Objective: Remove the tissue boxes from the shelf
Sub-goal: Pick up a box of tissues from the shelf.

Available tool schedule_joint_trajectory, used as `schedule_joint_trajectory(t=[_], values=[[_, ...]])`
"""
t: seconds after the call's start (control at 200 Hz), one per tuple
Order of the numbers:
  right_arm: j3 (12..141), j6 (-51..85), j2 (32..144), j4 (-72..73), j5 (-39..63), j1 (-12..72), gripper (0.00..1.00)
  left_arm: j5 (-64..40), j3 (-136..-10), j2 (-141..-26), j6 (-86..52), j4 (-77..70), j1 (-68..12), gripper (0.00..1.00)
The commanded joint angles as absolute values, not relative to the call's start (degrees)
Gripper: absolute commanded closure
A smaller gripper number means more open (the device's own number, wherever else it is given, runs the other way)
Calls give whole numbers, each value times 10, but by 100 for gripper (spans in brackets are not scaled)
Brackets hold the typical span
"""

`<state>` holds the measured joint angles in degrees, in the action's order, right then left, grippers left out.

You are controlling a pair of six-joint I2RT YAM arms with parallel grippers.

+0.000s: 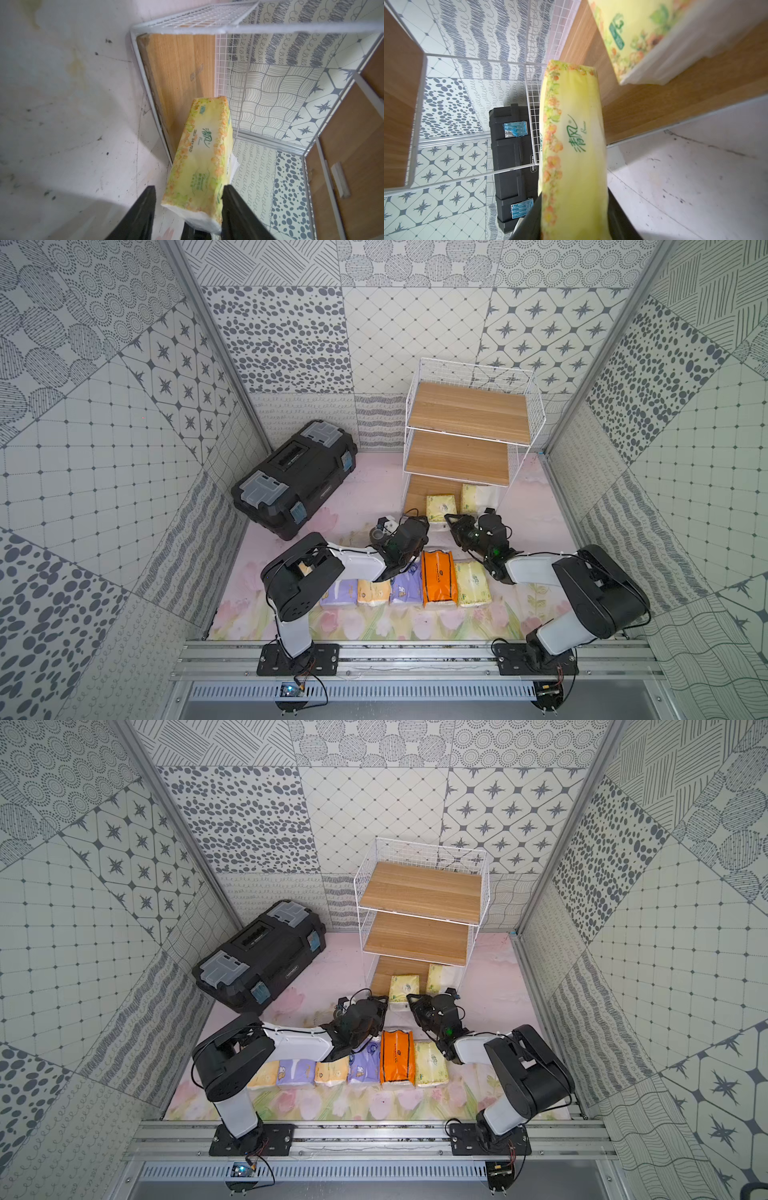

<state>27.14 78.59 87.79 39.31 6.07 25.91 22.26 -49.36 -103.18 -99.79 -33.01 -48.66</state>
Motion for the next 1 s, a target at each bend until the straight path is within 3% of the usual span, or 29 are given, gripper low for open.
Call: schedule_joint_trajectory(t=[0.0, 0.155, 0.33, 0.605, 0.896, 0.991], values=[[257, 760, 832, 392, 75, 258, 74, 214, -465, -983, -930, -345, -489, 37], [240, 729, 751, 322, 109, 253, 76, 191, -432, -917, -849, -315, -489, 20], [233, 669, 618, 178, 136, 251, 76, 142, -391, -847, -750, -310, -489, 11], [236, 625, 453, 37, 188, 241, 76, 22, -381, -807, -675, -364, -488, 7], [256, 630, 373, -7, 247, 240, 76, -67, -410, -888, -701, -489, -488, 5], [260, 636, 356, -16, 249, 240, 76, -78, -414, -916, -721, -534, -488, 9]])
